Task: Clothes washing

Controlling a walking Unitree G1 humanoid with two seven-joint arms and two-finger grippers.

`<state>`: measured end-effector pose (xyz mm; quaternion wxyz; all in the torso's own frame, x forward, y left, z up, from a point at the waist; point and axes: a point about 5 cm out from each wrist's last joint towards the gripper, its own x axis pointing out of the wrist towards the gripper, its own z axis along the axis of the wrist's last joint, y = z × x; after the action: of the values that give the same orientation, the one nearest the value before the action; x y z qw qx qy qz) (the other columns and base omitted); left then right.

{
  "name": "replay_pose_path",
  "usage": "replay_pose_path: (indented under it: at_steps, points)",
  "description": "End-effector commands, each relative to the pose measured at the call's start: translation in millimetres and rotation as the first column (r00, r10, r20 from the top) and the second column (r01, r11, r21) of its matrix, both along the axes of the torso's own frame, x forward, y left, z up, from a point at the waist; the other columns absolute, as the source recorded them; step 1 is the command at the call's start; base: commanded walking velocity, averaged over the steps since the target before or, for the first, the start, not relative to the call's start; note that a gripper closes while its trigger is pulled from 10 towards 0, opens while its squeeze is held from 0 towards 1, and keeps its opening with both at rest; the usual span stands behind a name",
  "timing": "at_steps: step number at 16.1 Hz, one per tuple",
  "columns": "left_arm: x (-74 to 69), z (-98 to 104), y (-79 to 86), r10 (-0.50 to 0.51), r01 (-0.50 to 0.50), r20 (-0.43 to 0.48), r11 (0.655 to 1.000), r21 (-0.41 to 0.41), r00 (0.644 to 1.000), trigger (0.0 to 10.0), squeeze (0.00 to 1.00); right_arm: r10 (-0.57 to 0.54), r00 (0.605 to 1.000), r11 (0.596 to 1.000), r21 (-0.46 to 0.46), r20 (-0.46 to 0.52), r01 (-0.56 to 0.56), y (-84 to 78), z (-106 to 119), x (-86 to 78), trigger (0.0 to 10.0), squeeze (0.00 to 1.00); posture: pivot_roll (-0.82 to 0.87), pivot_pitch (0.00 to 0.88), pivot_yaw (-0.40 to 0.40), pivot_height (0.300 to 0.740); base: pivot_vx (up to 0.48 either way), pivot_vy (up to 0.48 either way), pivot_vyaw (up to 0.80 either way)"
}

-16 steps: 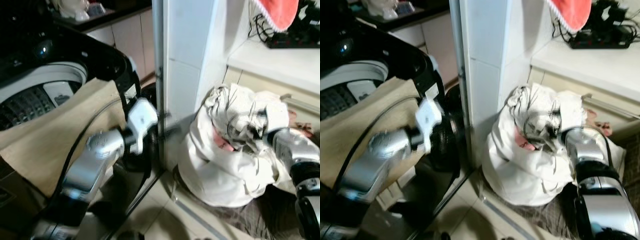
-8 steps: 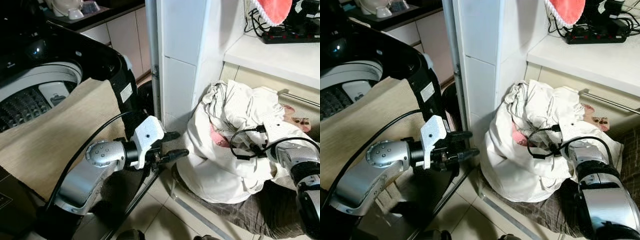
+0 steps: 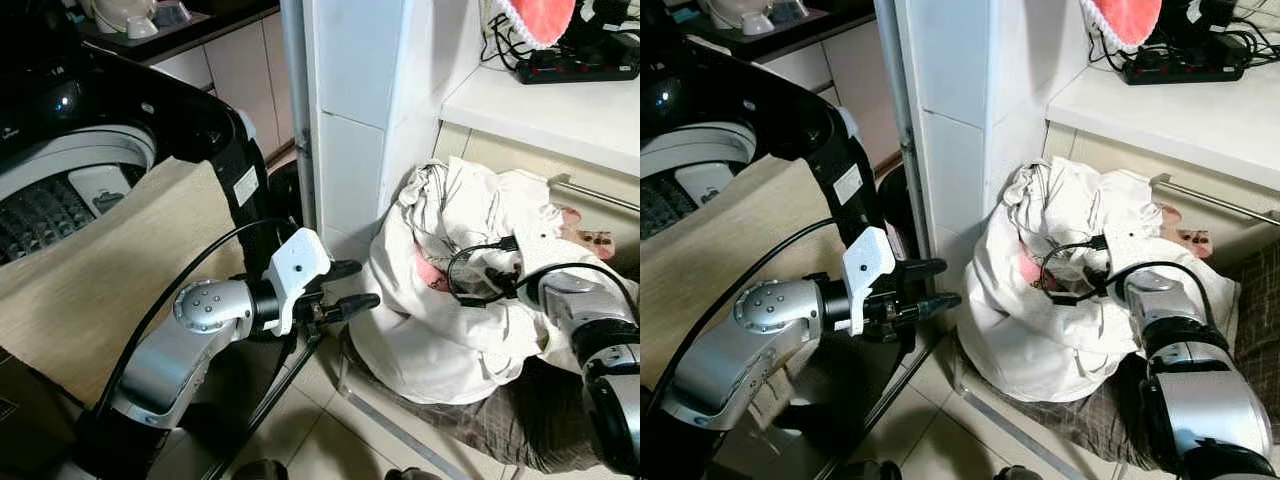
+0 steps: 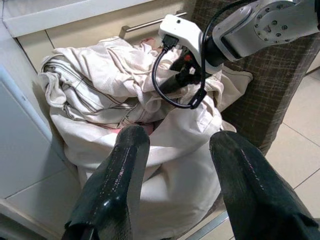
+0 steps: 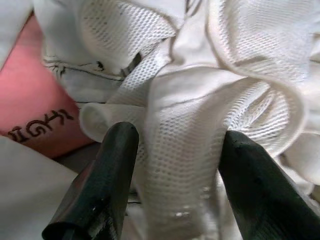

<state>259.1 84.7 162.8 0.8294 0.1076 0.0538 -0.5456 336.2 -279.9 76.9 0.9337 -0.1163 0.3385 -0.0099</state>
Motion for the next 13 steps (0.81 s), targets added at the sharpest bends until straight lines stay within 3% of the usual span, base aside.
replay_pose_path:
  at_steps: [1, 6, 11, 13]
  points:
    - [1.5, 6, 0.8, 0.000, 0.000, 0.017, 1.000, 0.006, 1.000, 10.0, 0.00, -0.001, 1.000, 1.000, 0.014, -0.012, 0.001, 2.4, -1, 0.6, 0.0, 0.00, 0.02, 0.072, 0.068, 0.740, 0.000, 0.000, 0.00]
    - [0.8, 6, 2.2, -0.007, 0.007, 0.008, 1.000, 0.015, 1.000, 10.0, 0.00, -0.024, 1.000, 0.997, 0.068, -0.013, 0.025, 3.2, -6, -2.7, 0.0, 0.00, 0.03, 0.069, 0.067, 0.740, 0.000, 0.000, 0.00]
    - [8.1, 8, 2.1, 0.011, -0.012, 0.032, 1.000, 0.015, 0.999, 10.0, 0.00, -0.026, 1.000, 0.996, 0.081, -0.004, 0.026, -0.5, -5, -3.9, 0.0, 0.00, 0.02, 0.053, 0.077, 0.740, 0.000, 0.000, 0.00]
    - [11.6, 9, 2.2, 0.025, -0.025, 0.046, 1.000, 0.013, 0.999, 10.0, 0.00, -0.038, 0.999, 0.991, 0.130, 0.015, 0.035, -0.4, -6, -4.2, 0.0, 0.00, 0.02, 0.047, 0.082, 0.740, 0.000, 0.000, 0.00]
